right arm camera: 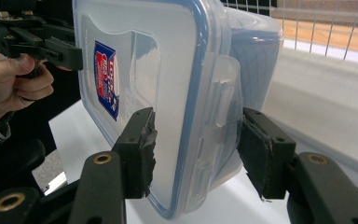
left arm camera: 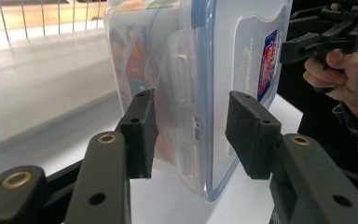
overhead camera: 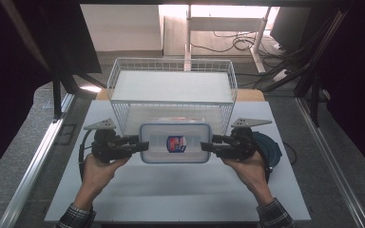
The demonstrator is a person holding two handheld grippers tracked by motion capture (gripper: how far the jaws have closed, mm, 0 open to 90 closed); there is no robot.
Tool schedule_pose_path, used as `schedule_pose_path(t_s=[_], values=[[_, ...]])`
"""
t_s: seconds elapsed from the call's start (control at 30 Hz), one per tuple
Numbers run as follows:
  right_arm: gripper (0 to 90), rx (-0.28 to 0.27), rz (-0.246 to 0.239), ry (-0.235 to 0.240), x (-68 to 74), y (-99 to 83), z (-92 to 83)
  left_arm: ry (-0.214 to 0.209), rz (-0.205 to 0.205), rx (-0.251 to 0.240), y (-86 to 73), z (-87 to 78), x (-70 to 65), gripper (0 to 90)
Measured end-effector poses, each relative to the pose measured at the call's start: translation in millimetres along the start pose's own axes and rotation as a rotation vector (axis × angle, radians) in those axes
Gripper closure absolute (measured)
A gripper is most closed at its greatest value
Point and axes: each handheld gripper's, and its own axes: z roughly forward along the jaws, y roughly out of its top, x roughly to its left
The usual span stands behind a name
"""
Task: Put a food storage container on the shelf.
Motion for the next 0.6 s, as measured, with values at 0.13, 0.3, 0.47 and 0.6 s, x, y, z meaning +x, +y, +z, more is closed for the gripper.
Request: schedule_pose_path(t_s=[0.13,0.3,0.47,0.6], values=[[47.9,-0.025,0.01,0.01,-5.6,19.1,-1.1,0.005,-0.006,-0.009,19.0,-3.4,2.3,53.5],[49.7,-0.052,0.023,0.027,-8.8,35.9,-3.8,-0.001,-0.011,-0.025,33.4,-7.8,5.0,53.6],[49.7,-0.064,0.018,0.027,-10.7,60.0,-4.1,0.008,-0.007,-0.044,52.1,-13.4,7.7,53.6],[49.7,-0.072,0.011,0.024,-10.8,74.5,-4.0,0.008,-0.004,-0.057,68.5,-18.3,11.8,53.6]])
